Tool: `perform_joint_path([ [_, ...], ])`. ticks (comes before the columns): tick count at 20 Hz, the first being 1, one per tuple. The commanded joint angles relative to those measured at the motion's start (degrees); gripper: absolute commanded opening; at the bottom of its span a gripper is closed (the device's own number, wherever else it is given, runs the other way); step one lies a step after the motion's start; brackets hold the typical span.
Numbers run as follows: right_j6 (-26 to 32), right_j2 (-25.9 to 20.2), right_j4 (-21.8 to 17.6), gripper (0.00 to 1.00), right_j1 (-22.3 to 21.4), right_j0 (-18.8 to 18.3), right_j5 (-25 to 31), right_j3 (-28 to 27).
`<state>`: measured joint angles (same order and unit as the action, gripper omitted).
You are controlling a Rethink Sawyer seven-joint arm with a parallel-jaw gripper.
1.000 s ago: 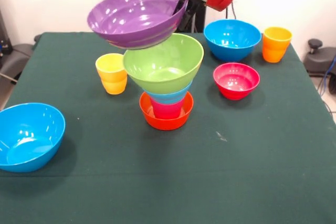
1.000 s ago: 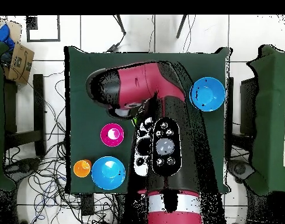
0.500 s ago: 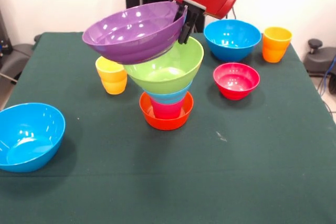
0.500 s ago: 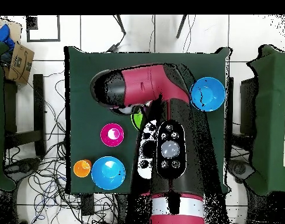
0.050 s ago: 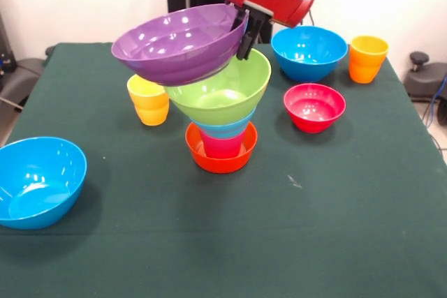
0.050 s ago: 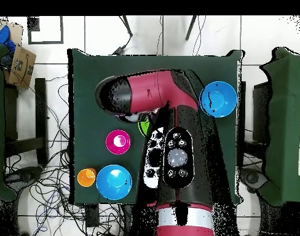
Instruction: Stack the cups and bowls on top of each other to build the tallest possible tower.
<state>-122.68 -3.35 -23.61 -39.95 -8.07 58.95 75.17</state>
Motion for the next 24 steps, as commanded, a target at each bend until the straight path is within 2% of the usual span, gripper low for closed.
perform_joint_path([
  [1,-3.99,-1.53,0.62,0.0,4.41,1.16,-1.5,3.94],
  [12,-5.99,-1.38,1.75,0.0,6.31,2.03,-2.97,2.66],
  [24,-4.44,-0.94,2.41,0.0,6.6,2.18,-1.97,2.18],
])
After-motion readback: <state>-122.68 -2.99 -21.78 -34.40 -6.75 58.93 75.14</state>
